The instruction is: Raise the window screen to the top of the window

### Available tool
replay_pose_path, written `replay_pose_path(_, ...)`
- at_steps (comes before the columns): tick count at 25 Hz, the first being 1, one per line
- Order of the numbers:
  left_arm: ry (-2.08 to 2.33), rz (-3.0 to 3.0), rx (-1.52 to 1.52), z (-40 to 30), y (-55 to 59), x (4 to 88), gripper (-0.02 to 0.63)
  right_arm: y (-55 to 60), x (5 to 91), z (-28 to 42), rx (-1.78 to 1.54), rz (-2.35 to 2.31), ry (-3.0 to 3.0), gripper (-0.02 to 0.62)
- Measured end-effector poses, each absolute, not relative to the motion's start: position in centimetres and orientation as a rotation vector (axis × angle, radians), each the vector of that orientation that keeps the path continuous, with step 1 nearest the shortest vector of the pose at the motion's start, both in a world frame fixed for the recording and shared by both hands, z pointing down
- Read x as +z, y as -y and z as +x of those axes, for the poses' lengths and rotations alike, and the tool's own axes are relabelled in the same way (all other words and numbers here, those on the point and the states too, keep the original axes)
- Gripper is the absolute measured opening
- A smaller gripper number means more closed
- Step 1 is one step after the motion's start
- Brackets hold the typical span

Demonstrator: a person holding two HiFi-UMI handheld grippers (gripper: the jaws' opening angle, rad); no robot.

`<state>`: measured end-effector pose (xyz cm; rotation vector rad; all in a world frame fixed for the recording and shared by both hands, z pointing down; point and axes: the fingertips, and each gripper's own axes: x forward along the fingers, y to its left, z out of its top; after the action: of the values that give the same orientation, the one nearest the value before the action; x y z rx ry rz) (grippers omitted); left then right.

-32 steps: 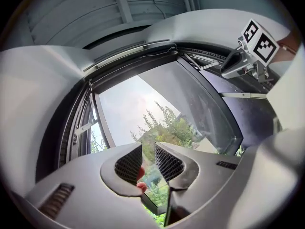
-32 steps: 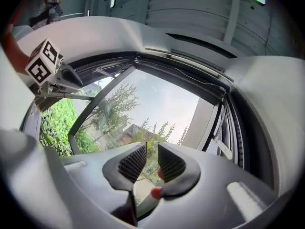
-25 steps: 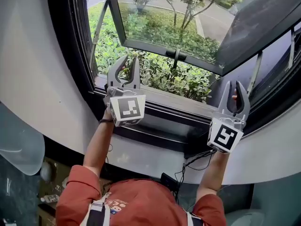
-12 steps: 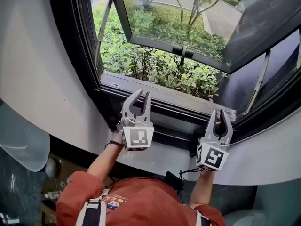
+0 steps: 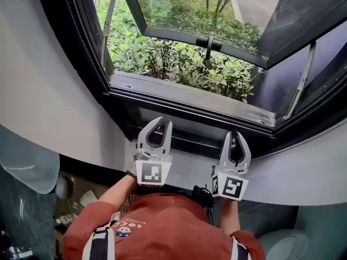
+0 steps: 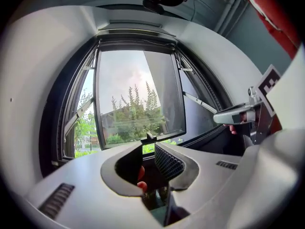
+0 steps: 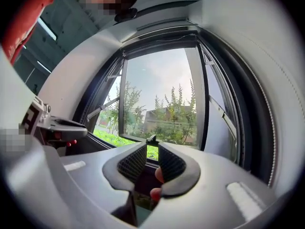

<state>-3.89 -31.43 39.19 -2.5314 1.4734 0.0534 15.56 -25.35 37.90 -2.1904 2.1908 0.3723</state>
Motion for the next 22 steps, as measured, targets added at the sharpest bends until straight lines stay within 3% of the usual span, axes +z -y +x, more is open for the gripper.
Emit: replay_pose_path(22, -1.616, -2.583, 0.056, -6.8, 30.1, 42.8, 0.060, 25.2, 40.6, 13.6, 0.332, -2.174, -2.318, 0.080)
